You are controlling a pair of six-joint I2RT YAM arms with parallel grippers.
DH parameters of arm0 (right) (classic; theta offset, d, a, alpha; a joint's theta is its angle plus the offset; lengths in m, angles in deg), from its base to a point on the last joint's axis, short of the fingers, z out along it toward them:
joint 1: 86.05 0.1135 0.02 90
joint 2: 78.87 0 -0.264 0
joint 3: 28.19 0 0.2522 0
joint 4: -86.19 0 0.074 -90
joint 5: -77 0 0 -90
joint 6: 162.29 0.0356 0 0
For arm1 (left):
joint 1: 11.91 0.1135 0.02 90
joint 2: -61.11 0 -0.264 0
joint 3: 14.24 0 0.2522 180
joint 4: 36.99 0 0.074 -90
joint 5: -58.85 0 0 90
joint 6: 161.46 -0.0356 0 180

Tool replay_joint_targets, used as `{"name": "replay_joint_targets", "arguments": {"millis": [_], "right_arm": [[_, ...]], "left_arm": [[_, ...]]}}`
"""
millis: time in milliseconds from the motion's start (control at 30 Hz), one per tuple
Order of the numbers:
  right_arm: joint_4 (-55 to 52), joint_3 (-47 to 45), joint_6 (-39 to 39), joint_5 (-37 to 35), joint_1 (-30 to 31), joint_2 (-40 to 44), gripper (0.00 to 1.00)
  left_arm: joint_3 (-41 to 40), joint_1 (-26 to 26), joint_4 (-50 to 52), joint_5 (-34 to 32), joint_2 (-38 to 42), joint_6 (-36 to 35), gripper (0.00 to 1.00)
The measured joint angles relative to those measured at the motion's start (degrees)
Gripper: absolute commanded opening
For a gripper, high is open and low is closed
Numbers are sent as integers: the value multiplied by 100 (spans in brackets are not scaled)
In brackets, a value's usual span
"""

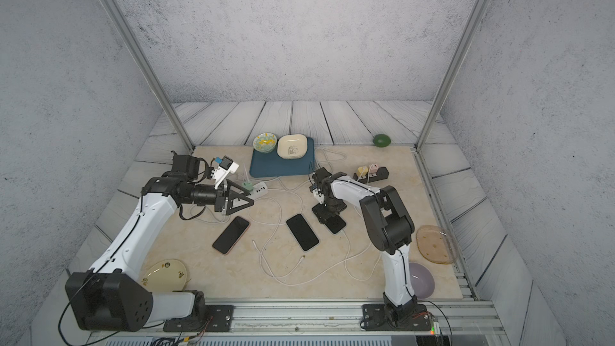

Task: Unplug the charging cable from the phone
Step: Pick up the phone at the center of the board.

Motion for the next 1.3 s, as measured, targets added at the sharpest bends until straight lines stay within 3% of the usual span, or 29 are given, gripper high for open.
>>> {"name": "replay_joint_targets", "arguments": {"millis": [367, 733, 1033, 1300], "right_arm": [[260, -192, 297, 901, -11, 1180, 52], [964, -638, 831, 2852, -11, 1790, 51], [2605, -1598, 1672, 4258, 7, 2457, 52], [4562, -2347, 2632, 4962, 166, 2699, 52]], "left_arm": [[0, 0, -177, -66, -2, 229, 98], [9, 0, -601, -28, -4, 710, 98], [42, -2, -933, 162, -63, 1027, 98], [39, -170, -1298, 310, -210, 1276, 98]]}}
